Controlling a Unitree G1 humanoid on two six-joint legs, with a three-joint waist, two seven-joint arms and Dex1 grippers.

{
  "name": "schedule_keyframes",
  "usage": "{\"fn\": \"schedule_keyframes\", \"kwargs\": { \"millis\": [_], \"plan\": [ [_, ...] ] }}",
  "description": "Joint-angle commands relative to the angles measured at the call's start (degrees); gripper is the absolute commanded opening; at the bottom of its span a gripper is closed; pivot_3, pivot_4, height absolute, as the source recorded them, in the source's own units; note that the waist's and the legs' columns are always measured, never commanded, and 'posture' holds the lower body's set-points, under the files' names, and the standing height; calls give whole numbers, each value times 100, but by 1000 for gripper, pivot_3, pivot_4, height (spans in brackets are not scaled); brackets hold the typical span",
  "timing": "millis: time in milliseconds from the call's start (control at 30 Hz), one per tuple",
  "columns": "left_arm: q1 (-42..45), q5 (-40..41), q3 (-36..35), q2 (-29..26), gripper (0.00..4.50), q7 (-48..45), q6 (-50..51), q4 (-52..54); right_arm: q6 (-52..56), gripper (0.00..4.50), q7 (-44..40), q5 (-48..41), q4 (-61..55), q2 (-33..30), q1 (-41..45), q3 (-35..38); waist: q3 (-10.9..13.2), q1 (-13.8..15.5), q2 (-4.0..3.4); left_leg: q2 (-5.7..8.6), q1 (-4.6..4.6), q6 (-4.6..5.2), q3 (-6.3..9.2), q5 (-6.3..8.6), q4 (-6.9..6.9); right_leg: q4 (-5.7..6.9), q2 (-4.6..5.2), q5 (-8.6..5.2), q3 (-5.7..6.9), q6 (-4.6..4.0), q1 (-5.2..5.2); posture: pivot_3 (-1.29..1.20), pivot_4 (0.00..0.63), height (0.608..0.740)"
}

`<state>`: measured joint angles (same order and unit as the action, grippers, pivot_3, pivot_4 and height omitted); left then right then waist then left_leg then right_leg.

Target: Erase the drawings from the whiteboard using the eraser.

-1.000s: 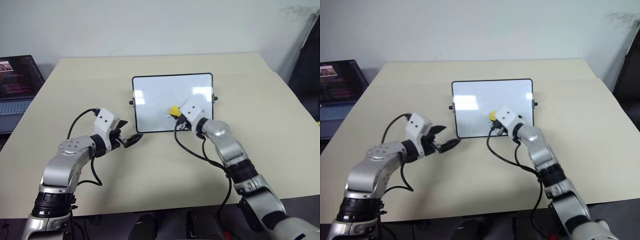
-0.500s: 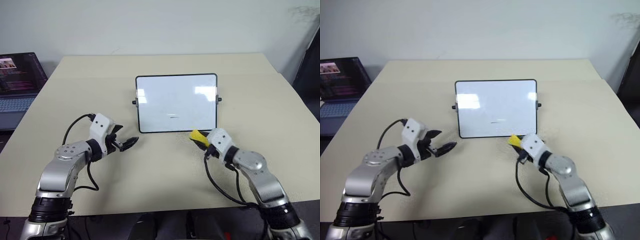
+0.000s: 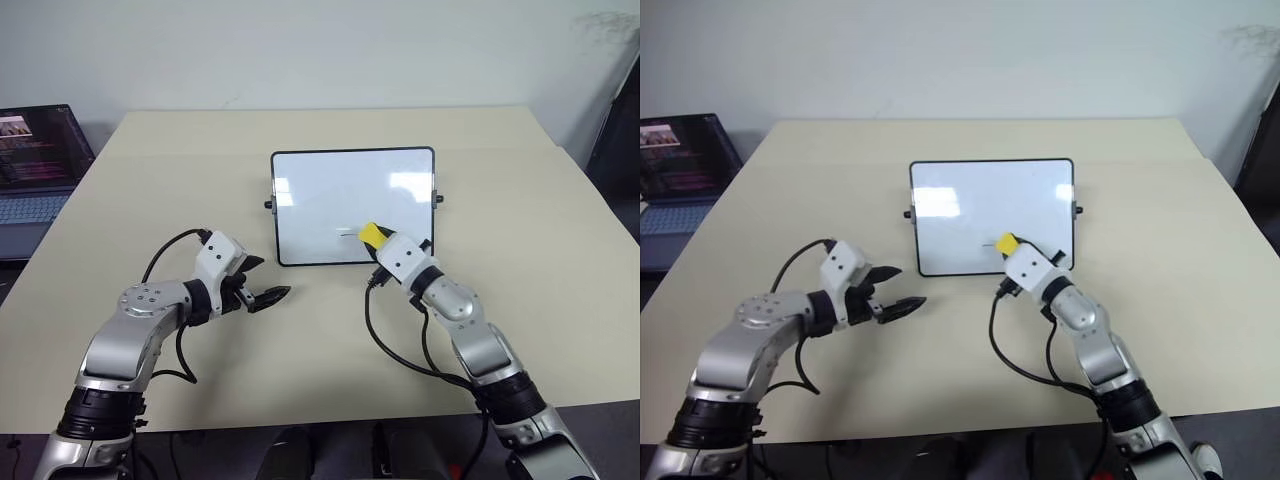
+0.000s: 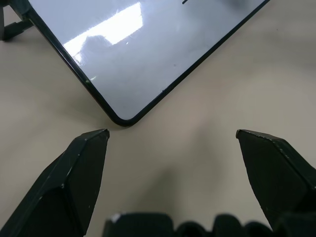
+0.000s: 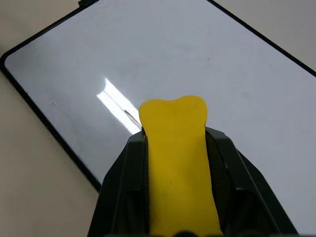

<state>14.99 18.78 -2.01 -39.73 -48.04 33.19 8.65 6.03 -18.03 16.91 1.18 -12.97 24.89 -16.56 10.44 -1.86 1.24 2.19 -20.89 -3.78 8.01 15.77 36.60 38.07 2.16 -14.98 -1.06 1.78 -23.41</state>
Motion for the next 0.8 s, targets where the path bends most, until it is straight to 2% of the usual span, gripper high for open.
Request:
{"fn": "schedule_keyframes", "kwargs": {
  "millis": [33,233,433,800],
  "plan": [
    [113,-29,-34,-80,4500,-49,-142,15,-184,1175,92,77,273,228,493,-131,0,-1,0,0,0,0,-1,0,0,0,0,0,0,0,-1,0,150,740],
    [76,-36,-5,-54,4500,-41,-201,-4,-371,1175,56,135,1079,524,1028,-397,0,-5,0,1,1,2,1,1,-6,2,0,1,1,-2,-4,0,150,740],
    [28,-35,-41,-57,4500,-28,-261,-32,-287,1175,64,279,1653,467,1111,-485,0,-9,0,2,1,4,0,2,-7,2,0,1,0,-2,-5,0,150,740],
    [25,-11,-16,-28,4500,-61,-341,-69,685,1175,53,139,1436,169,915,7,-1,14,0,3,5,9,14,3,19,10,-1,2,7,0,13,0,150,740]
  ]
}}
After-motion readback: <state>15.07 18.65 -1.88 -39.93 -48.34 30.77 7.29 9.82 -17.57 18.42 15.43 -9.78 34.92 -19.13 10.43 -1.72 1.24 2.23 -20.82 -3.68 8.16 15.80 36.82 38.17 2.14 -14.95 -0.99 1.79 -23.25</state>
